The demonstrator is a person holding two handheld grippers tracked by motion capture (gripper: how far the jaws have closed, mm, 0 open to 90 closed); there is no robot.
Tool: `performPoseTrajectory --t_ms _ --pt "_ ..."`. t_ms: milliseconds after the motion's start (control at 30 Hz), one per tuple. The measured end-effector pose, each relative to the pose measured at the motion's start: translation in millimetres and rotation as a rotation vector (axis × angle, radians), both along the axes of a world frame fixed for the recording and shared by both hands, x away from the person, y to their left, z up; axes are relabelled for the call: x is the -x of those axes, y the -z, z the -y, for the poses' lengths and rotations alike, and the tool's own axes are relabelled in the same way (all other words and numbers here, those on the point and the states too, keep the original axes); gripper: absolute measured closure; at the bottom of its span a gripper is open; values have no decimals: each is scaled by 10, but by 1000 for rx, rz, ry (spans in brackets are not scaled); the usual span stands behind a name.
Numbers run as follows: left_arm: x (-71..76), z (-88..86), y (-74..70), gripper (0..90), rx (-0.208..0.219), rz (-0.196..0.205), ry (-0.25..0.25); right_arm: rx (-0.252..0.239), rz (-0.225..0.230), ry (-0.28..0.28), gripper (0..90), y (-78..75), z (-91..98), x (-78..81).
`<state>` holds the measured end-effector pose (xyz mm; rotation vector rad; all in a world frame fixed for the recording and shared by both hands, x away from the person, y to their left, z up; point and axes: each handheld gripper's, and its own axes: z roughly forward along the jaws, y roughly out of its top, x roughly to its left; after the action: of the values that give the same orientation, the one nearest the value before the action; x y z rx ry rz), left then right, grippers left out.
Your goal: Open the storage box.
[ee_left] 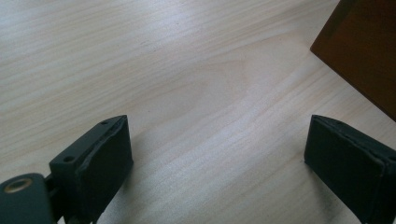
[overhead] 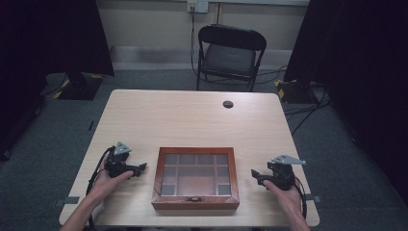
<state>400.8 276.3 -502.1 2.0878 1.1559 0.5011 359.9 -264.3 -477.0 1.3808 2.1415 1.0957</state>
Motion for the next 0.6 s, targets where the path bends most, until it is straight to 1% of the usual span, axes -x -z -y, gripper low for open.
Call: performPoseTrajectory --t_ms 33,100,200,267,300,333,367,400,433,467,567,600 --pt "0 1 1 68 3 0 -1 0 0 0 241 0 0 0" --pt "0 1 0 68 2 -1 0 3 11 -39 248 -64 -74 21" --pt "0 2 1 68 1 0 -1 0 16 -73 265 -124 -141 31" --pt "1 3 1 68 1 0 -2 -45 20 -92 268 -178 -189 50" --pt "1 3 1 69 1 0 -2 -60 22 -104 264 -209 -214 57" --pt "1 3 1 69 1 0 -2 -72 36 -125 263 -262 -259 68" --pt "1 3 1 69 1 0 -2 -72 36 -125 263 -262 -259 68" --pt "1 3 1 69 1 0 -2 -89 35 -159 272 -315 -327 77" --pt "1 3 1 68 1 0 -2 -89 35 -159 272 -315 -327 77" --pt "2 5 1 68 2 1 -6 -84 39 -174 277 -338 -370 78" --pt "2 6 1 68 3 0 -6 -81 40 -240 322 -412 -494 72" --pt "2 7 1 68 2 1 -7 -84 50 -275 345 -468 -571 71"
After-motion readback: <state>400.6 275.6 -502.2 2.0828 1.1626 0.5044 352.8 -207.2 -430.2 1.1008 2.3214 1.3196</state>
